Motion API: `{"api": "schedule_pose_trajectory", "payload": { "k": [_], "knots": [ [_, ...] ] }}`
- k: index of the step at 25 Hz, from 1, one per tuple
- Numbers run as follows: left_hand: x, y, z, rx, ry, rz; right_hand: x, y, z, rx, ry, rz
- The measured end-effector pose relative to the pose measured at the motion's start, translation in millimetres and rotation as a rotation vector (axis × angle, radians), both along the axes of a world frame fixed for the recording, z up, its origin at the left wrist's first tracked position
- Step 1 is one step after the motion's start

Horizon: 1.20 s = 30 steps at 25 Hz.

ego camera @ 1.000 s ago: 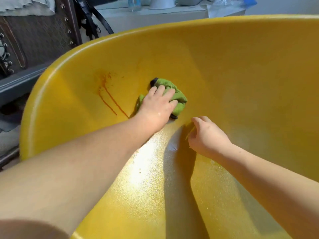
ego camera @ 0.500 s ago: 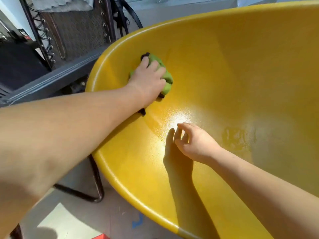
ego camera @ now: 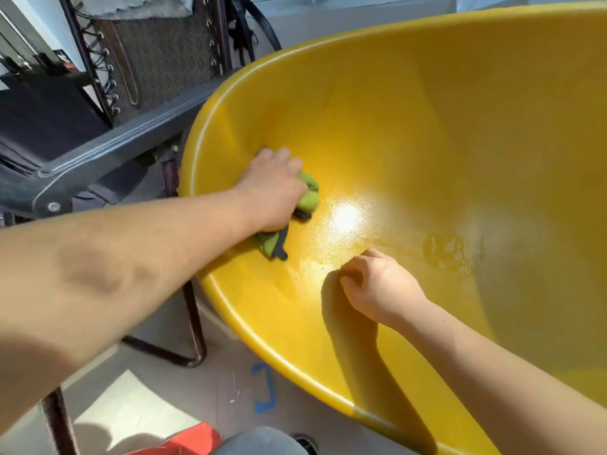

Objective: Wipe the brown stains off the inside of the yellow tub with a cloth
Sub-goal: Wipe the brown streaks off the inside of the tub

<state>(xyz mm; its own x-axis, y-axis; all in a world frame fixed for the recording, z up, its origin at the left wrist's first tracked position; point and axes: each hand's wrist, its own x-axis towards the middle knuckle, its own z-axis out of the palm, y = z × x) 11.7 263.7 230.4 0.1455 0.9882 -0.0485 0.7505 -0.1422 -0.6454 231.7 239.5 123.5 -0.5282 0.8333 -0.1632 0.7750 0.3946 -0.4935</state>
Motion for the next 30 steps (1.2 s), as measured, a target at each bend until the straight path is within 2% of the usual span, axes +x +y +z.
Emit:
{"api": "schedule_pose_trajectory", "payload": {
  "k": [2, 4, 6, 9, 10, 14, 15, 17, 19, 20, 22, 24, 25, 27, 30],
  "knots": [
    [-11, 10, 25, 0.163, 0.099, 0.142, 3, 0, 0, 0.014, 0.005, 0.037],
    [-3, 1, 19, 0.196, 0.079, 0.244, 9, 1, 0, 0.003, 0.021, 0.045],
    [17, -27, -6, 0.081, -0.028, 0.253, 16, 3, 3, -0.024, 0.054, 0.037],
    [35, -67, -35, -0.220, -0.203, 0.098, 21, 2, 10, -0.061, 0.100, 0.060],
    [31, -67, -33, -0.237, -0.234, 0.089, 20, 1, 13, -0.088, 0.101, 0.075],
    [47, -72, -38, -0.022, -0.176, 0.365, 22, -11, 14, -0.157, 0.086, 0.047],
    [67, -78, -50, -0.046, -0.247, 0.403, 27, -14, 15, -0.131, 0.129, -0.019],
    [112, -88, -71, -0.227, -0.541, 0.434, 39, -19, 19, -0.087, 0.219, -0.114],
    [138, -94, -71, -0.457, -0.853, 0.456, 49, -27, 24, -0.147, 0.249, -0.133],
    [138, -92, -65, -0.489, -0.986, 0.458, 53, -32, 24, -0.180, 0.238, -0.129],
    [123, -92, -50, -0.328, -1.125, 0.472, 56, -50, 20, -0.139, 0.107, -0.062],
    [102, -99, -38, -0.090, -1.076, 0.491, 55, -70, 12, -0.046, -0.041, 0.083],
    [92, -103, -35, -0.035, -1.019, 0.486, 53, -78, 8, -0.055, -0.071, 0.140],
    [78, -106, -31, -0.013, -0.954, 0.463, 45, -83, -2, -0.087, -0.110, 0.171],
    [65, -99, -25, 0.027, -0.966, 0.439, 23, -76, -20, -0.050, -0.114, 0.099]
  ]
}}
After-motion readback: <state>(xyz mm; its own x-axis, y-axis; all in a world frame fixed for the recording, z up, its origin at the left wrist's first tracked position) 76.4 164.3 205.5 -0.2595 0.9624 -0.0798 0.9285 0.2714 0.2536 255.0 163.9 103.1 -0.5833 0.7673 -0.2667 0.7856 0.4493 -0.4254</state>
